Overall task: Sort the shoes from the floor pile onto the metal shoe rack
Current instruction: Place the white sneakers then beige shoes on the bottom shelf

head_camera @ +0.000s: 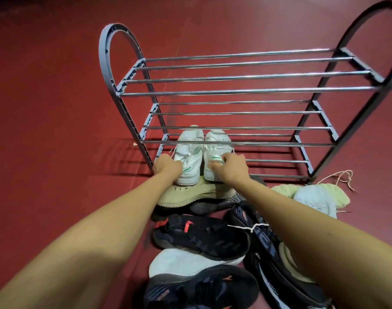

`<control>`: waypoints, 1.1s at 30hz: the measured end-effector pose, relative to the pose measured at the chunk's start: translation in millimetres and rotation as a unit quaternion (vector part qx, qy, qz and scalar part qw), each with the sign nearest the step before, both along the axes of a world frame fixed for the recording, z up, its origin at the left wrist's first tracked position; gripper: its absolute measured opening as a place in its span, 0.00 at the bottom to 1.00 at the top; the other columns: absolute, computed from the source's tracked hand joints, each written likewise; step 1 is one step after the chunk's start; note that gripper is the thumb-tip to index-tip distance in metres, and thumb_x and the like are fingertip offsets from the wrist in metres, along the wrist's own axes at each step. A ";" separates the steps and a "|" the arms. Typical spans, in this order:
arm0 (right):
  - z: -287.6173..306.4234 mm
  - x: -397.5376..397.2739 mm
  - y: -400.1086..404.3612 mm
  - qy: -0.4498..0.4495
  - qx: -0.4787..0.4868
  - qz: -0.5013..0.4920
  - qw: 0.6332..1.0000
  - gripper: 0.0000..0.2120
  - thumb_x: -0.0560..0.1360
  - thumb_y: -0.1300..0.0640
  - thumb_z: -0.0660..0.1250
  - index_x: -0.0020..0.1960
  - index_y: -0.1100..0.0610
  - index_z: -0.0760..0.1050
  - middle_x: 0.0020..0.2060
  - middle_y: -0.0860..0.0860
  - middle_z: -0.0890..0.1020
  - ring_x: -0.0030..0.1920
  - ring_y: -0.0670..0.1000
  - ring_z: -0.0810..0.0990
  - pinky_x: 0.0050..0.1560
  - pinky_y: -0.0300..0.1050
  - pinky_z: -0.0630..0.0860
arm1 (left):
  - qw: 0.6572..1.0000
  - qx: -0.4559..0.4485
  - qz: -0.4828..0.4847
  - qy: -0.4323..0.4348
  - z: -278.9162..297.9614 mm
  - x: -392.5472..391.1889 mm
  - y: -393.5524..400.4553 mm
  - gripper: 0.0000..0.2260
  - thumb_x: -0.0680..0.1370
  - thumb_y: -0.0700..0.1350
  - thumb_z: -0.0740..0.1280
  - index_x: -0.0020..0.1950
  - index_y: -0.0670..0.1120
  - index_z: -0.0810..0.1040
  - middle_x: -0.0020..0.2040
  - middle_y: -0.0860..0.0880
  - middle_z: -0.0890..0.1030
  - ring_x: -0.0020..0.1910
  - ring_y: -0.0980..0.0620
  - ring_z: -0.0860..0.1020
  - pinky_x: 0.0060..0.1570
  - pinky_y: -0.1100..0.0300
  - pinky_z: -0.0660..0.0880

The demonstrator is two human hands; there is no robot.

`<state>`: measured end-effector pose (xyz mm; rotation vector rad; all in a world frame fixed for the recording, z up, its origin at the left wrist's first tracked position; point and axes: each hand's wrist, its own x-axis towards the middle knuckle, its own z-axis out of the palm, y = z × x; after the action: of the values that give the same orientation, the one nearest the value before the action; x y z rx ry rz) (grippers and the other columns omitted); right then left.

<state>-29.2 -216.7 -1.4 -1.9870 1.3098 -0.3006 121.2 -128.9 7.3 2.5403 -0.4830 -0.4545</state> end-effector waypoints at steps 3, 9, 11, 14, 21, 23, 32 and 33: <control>-3.1 18.2 -11.1 -0.009 -0.002 -0.011 1.000 0.16 0.75 0.41 0.67 0.46 0.54 0.73 0.58 0.63 0.77 0.45 0.60 0.75 0.46 0.47 0.69 | 1.000 -0.019 0.007 -0.003 -7.7 10.3 -13.8 0.15 0.77 0.44 0.67 0.60 0.36 0.78 0.61 0.36 0.80 0.59 0.35 0.79 0.51 0.52 0.76; -16.2 42.7 -32.0 -0.009 -0.006 -0.011 1.000 0.18 0.76 0.40 0.67 0.48 0.56 0.75 0.53 0.61 0.81 0.48 0.61 0.79 0.44 0.47 0.68 | 0.999 -0.035 0.029 -0.008 -26.2 35.7 -33.5 0.13 0.78 0.43 0.65 0.58 0.36 0.79 0.60 0.35 0.80 0.58 0.34 0.79 0.53 0.51 0.75; -19.3 46.9 -35.4 -0.008 0.000 -0.005 1.000 0.18 0.77 0.43 0.67 0.55 0.58 0.78 0.55 0.61 0.81 0.52 0.62 0.80 0.47 0.48 0.71 | 0.999 -0.028 0.028 -0.007 -31.9 42.0 -37.7 0.13 0.78 0.42 0.66 0.58 0.35 0.80 0.59 0.35 0.81 0.58 0.35 0.79 0.54 0.51 0.76; -26.2 48.7 -46.5 -0.005 0.019 0.027 0.999 0.16 0.79 0.49 0.67 0.62 0.57 0.76 0.62 0.60 0.78 0.59 0.61 0.79 0.56 0.47 0.73 | 1.000 -0.005 0.020 0.003 -43.8 50.6 -45.6 0.13 0.77 0.41 0.66 0.57 0.34 0.81 0.58 0.35 0.82 0.57 0.35 0.79 0.51 0.51 0.76; -38.2 25.7 -55.8 -0.018 0.149 0.156 0.976 0.41 0.70 0.41 0.75 0.76 0.56 0.63 0.60 0.53 0.78 0.58 0.51 0.79 0.59 0.36 0.70 | 0.997 0.026 -0.069 -0.019 -52.2 68.2 -43.2 0.12 0.79 0.39 0.62 0.58 0.38 0.82 0.62 0.37 0.80 0.63 0.36 0.76 0.63 0.50 0.72; -51.2 16.6 -54.0 0.017 0.095 0.168 0.981 0.52 0.60 0.32 0.77 0.76 0.53 0.62 0.65 0.52 0.76 0.63 0.52 0.77 0.68 0.44 0.71 | 0.985 0.071 -0.141 -0.071 -50.9 75.6 -36.1 0.12 0.78 0.39 0.60 0.56 0.39 0.81 0.61 0.36 0.80 0.61 0.35 0.77 0.60 0.49 0.74; -61.8 -29.1 -50.6 -0.021 -0.028 0.251 0.967 0.20 0.66 0.52 0.78 0.49 0.48 0.69 0.44 0.47 0.82 0.46 0.52 0.79 0.49 0.47 0.76 | 0.733 0.429 -0.376 -0.371 -31.8 95.3 -1.9 0.15 0.79 0.44 0.60 0.61 0.49 0.81 0.60 0.51 0.83 0.64 0.49 0.76 0.68 0.54 0.62; -59.2 -32.3 -45.8 -0.028 -0.050 0.279 0.959 0.20 0.65 0.53 0.78 0.48 0.49 0.68 0.43 0.46 0.81 0.45 0.50 0.78 0.47 0.45 0.75 | 0.726 0.436 -0.385 -0.367 -29.7 91.9 -1.4 0.14 0.79 0.43 0.60 0.61 0.49 0.81 0.60 0.51 0.83 0.64 0.49 0.77 0.66 0.54 0.65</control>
<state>-61.6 -262.5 -60.6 -2.3163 0.6629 -0.1492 213.1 -130.3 -22.3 3.2318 -2.1060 0.1913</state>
